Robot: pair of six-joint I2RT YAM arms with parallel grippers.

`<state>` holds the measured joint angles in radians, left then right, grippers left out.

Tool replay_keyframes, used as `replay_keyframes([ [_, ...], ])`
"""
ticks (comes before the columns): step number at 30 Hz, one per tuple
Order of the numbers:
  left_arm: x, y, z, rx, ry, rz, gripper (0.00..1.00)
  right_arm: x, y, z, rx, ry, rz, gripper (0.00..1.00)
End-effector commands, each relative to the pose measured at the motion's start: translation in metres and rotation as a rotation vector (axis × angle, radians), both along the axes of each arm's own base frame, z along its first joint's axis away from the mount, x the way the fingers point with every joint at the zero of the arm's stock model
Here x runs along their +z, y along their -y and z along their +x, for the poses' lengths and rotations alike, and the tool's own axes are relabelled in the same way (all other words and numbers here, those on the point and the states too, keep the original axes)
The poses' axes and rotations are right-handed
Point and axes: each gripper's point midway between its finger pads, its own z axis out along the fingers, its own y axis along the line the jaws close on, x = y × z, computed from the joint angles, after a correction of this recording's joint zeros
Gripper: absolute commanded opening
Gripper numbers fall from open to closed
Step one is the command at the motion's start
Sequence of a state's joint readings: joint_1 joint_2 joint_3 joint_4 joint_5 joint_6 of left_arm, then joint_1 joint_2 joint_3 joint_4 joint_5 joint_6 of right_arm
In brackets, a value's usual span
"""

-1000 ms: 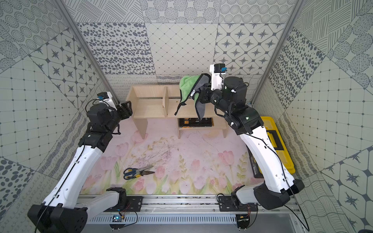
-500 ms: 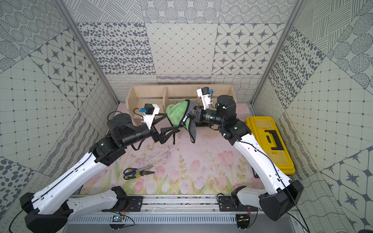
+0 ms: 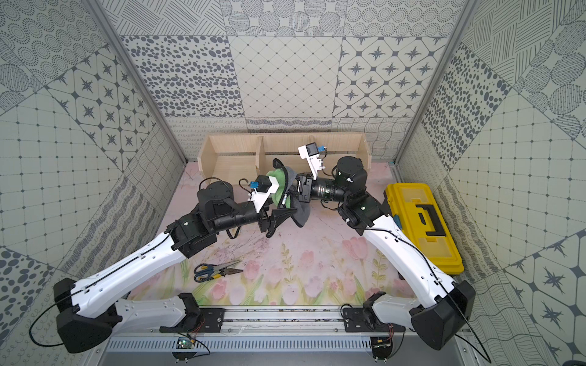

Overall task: Wipe the bookshelf clean with a cloth
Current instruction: Adjust the cleaning item, then hold the shelf at the center of the board.

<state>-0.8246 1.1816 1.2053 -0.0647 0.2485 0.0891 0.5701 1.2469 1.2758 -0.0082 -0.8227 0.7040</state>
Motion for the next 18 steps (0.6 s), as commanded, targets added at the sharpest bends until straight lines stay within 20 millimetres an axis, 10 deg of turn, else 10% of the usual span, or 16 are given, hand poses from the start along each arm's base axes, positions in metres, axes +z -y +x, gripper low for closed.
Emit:
replay_keyframes([
  [1, 0.032, -0.007, 0.005, 0.058, 0.152, -0.086, 0.00, 0.019, 0.001, -0.010, 0.028, 0.056, 0.065, 0.00],
  [5, 0.030, -0.019, 0.013, 0.138, 0.201, -0.069, 0.00, 0.019, 0.006, -0.004, -0.020, 0.049, 0.056, 0.08],
  [10, 0.025, -0.055, 0.040, 0.339, 0.234, 0.036, 0.00, 0.007, 0.057, 0.041, -0.348, 0.039, -0.082, 0.60],
  [12, 0.031, -0.081, 0.050, 0.406, 0.217, 0.016, 0.00, 0.002, 0.090, 0.061, -0.526, 0.041, -0.172, 0.97],
  [18, 0.052, -0.154, 0.089, 0.654, 0.175, -0.019, 0.00, -0.002, 0.209, 0.108, -1.116, 0.078, -0.512, 0.97],
])
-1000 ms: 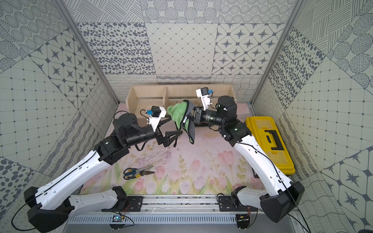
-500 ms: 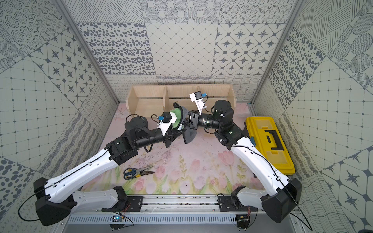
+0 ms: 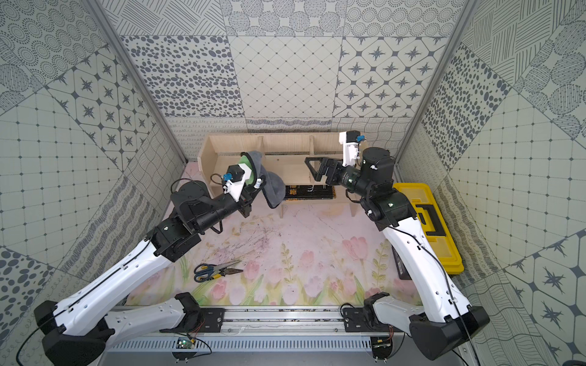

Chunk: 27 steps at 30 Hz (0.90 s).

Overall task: Wipe the bookshelf clean with a cloth
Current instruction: Hold the shelf at the center of the board.

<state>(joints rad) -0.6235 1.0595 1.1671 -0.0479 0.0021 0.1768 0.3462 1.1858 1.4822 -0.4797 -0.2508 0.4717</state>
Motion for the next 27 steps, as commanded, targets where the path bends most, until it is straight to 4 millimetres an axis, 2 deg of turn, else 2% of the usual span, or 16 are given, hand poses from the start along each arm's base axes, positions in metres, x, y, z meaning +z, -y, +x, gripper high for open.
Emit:
replay_keyframes([
  [1, 0.023, -0.061, 0.035, 0.252, 0.014, -0.034, 0.00, -0.010, 0.089, 0.020, -0.435, -0.014, -0.306, 0.97],
  [5, 0.008, -0.100, 0.080, 0.400, -0.099, -0.050, 0.00, -0.017, 0.139, 0.044, -0.638, -0.066, -0.455, 0.96],
  [9, -0.023, -0.121, 0.120, 0.498, -0.225, -0.061, 0.00, -0.040, 0.160, 0.062, -0.662, -0.144, -0.431, 0.89],
  [11, -0.045, -0.128, 0.136, 0.527, -0.319, -0.041, 0.00, -0.051, 0.163, 0.069, -0.631, -0.175, -0.407, 0.82],
  [14, -0.073, -0.126, 0.151, 0.532, -0.399, -0.005, 0.00, -0.066, 0.160, 0.077, -0.577, -0.207, -0.380, 0.63],
  [20, -0.123, -0.114, 0.158, 0.483, -0.534, 0.039, 0.00, -0.086, 0.150, 0.089, -0.510, -0.200, -0.367, 0.43],
  [24, -0.141, -0.110, 0.154, 0.462, -0.583, 0.053, 0.39, -0.093, 0.143, 0.091, -0.479, -0.200, -0.345, 0.25],
  [27, -0.138, -0.118, 0.155, 0.509, -0.575, 0.055, 0.59, -0.098, 0.139, 0.090, -0.465, -0.209, -0.330, 0.07],
])
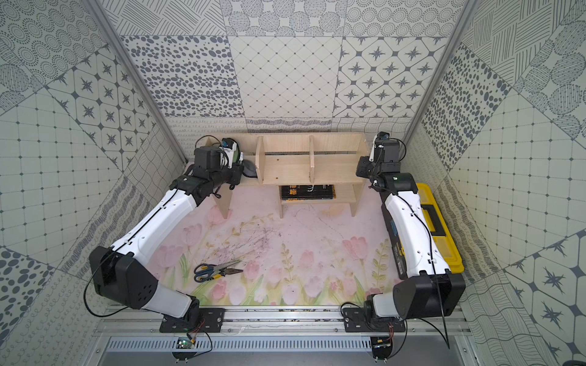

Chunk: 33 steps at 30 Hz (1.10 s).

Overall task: Wipe the bookshelf clean with a cloth
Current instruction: Hold the shelf at the center of the board, then wipe the dust from the shelf.

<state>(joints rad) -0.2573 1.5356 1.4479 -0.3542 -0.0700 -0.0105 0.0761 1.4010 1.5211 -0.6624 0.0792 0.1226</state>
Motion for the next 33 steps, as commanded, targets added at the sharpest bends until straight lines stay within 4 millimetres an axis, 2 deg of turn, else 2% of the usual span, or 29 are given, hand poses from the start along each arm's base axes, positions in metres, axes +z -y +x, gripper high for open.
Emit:
replay_keyframes([
  [1, -0.003, -0.013, -0.004, 0.057, -0.035, -0.011, 0.64, 0.007, -0.011, 0.006, -0.030, 0.054, 0.167, 0.02],
  [5, 0.016, -0.026, -0.008, 0.139, -0.013, -0.021, 0.87, 0.000, -0.016, 0.000, -0.035, 0.060, 0.183, 0.00],
  [6, 0.017, -0.027, -0.013, 0.141, -0.025, -0.025, 0.90, -0.002, -0.019, -0.001, -0.032, 0.059, 0.185, 0.00],
  [10, 0.039, -0.024, -0.025, 0.114, 0.017, -0.058, 0.92, -0.006, -0.021, 0.001, -0.027, 0.054, 0.179, 0.00],
  [15, 0.075, -0.027, -0.036, 0.103, 0.096, -0.069, 0.95, -0.007, -0.030, 0.002, 0.022, 0.049, 0.191, 0.00],
  [19, 0.082, -0.027, -0.028, 0.105, 0.147, -0.064, 0.90, -0.005, -0.041, 0.000, 0.081, 0.059, 0.222, 0.00],
  [22, 0.064, -0.021, -0.014, 0.086, 0.135, -0.049, 0.85, -0.006, -0.046, -0.001, 0.101, 0.060, 0.237, 0.00],
  [26, 0.025, -0.017, 0.002, 0.086, 0.057, -0.016, 0.80, -0.008, -0.053, -0.001, 0.122, 0.052, 0.257, 0.00],
  [28, 0.007, -0.013, 0.006, 0.086, 0.027, -0.018, 0.73, -0.011, -0.059, -0.001, 0.130, 0.045, 0.262, 0.00],
  [31, -0.007, 0.000, 0.004, 0.068, 0.016, -0.044, 0.54, -0.013, -0.067, -0.002, 0.149, 0.041, 0.261, 0.00],
  [33, -0.011, 0.015, -0.003, 0.026, 0.016, -0.061, 0.38, -0.014, -0.069, -0.002, 0.150, 0.042, 0.263, 0.00],
])
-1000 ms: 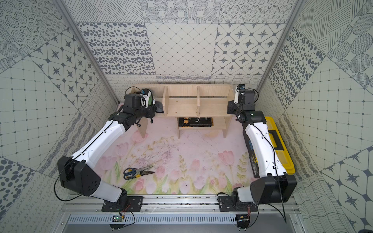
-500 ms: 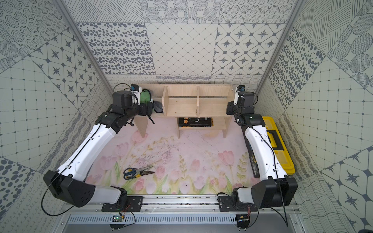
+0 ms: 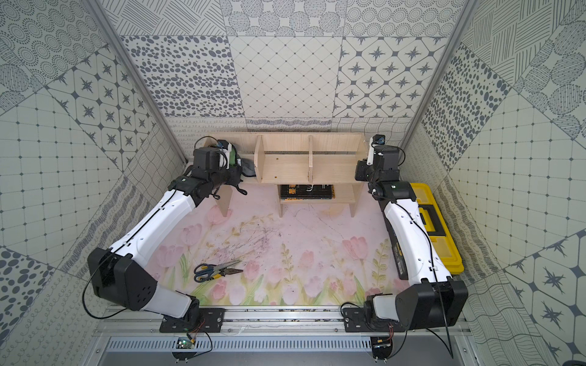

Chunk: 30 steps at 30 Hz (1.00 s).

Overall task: Wipe the bookshelf clean with a cloth
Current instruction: Wipe the dust from the shelf.

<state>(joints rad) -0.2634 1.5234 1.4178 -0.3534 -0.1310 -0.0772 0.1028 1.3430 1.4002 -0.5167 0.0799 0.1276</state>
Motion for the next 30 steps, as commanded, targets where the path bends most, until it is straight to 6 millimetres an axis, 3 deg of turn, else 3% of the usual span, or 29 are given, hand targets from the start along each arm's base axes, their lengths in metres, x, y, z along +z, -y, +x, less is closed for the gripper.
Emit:
replay_keyframes([
  [1, -0.007, 0.029, -0.004, -0.073, 0.028, -0.040, 0.32, -0.014, -0.059, -0.002, 0.138, -0.044, 0.246, 0.00],
  [4, -0.023, 0.029, -0.023, -0.046, -0.044, -0.010, 0.03, -0.013, -0.056, -0.002, 0.130, -0.038, 0.239, 0.00],
  [5, -0.031, 0.024, -0.029, -0.018, -0.070, 0.003, 0.00, -0.012, -0.056, -0.003, 0.130, -0.035, 0.237, 0.00],
  [8, -0.040, -0.005, -0.042, 0.103, -0.101, 0.065, 0.00, -0.008, -0.058, -0.005, 0.141, -0.029, 0.242, 0.00],
  [10, -0.033, -0.024, -0.044, 0.180, -0.087, 0.076, 0.00, -0.007, -0.060, -0.006, 0.150, -0.028, 0.249, 0.00],
  [14, -0.007, -0.041, -0.034, 0.238, -0.053, 0.057, 0.00, -0.005, -0.061, -0.005, 0.159, -0.027, 0.254, 0.00],
  [20, 0.039, -0.065, 0.001, 0.312, 0.034, 0.126, 0.00, -0.002, -0.067, -0.007, 0.187, -0.024, 0.266, 0.00],
  [25, 0.060, -0.049, 0.026, 0.237, 0.087, 0.105, 0.00, 0.001, -0.068, -0.009, 0.203, -0.016, 0.265, 0.00],
  [30, 0.076, 0.003, 0.033, 0.042, 0.148, -0.083, 0.00, -0.001, -0.070, -0.009, 0.211, -0.025, 0.276, 0.00],
])
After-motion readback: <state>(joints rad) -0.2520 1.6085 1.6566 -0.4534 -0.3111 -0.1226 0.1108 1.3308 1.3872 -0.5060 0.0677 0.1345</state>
